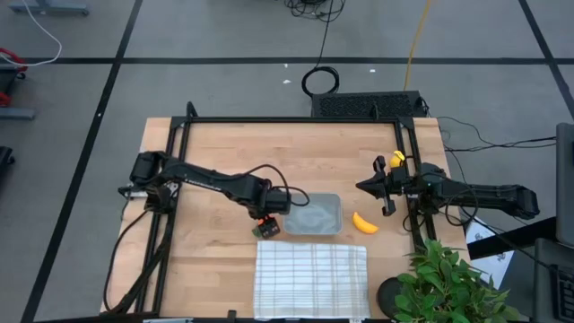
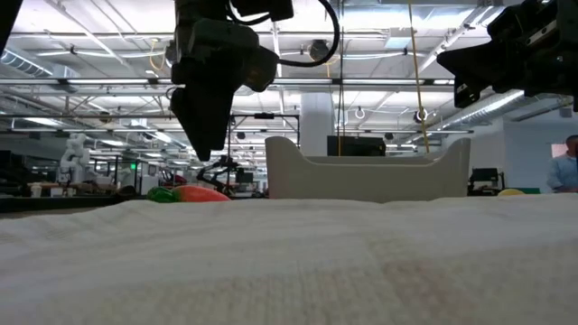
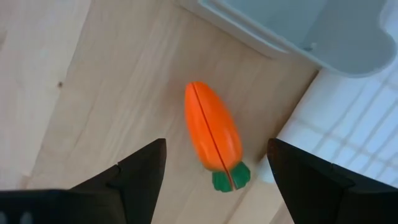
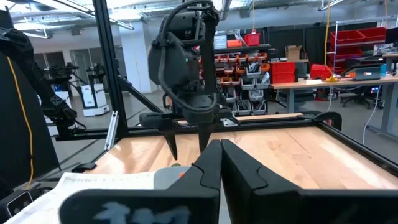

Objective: Pick and placing Produce into tupperware
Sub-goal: Put the carrot into the gray bin

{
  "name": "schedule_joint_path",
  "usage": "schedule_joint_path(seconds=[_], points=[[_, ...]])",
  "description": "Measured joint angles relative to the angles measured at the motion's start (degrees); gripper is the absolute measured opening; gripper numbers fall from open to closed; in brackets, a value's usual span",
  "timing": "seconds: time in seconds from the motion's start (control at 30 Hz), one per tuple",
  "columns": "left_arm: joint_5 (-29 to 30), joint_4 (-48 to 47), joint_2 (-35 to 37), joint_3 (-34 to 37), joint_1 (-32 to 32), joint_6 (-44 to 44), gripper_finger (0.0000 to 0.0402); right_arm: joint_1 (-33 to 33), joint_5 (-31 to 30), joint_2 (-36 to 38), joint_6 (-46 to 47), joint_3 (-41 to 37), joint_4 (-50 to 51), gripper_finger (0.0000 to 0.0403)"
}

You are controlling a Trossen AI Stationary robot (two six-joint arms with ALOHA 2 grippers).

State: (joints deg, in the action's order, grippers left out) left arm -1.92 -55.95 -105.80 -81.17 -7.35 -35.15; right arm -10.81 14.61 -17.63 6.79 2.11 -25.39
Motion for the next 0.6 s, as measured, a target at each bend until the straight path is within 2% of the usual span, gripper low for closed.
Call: schedule_joint_path(seconds=[0.6], points=[[4.44,5.2,0.02,3.52,-2.52,-2.1,0.0285,0.0,0.0,-0.02,0.01,0.0,0.44,0.0]])
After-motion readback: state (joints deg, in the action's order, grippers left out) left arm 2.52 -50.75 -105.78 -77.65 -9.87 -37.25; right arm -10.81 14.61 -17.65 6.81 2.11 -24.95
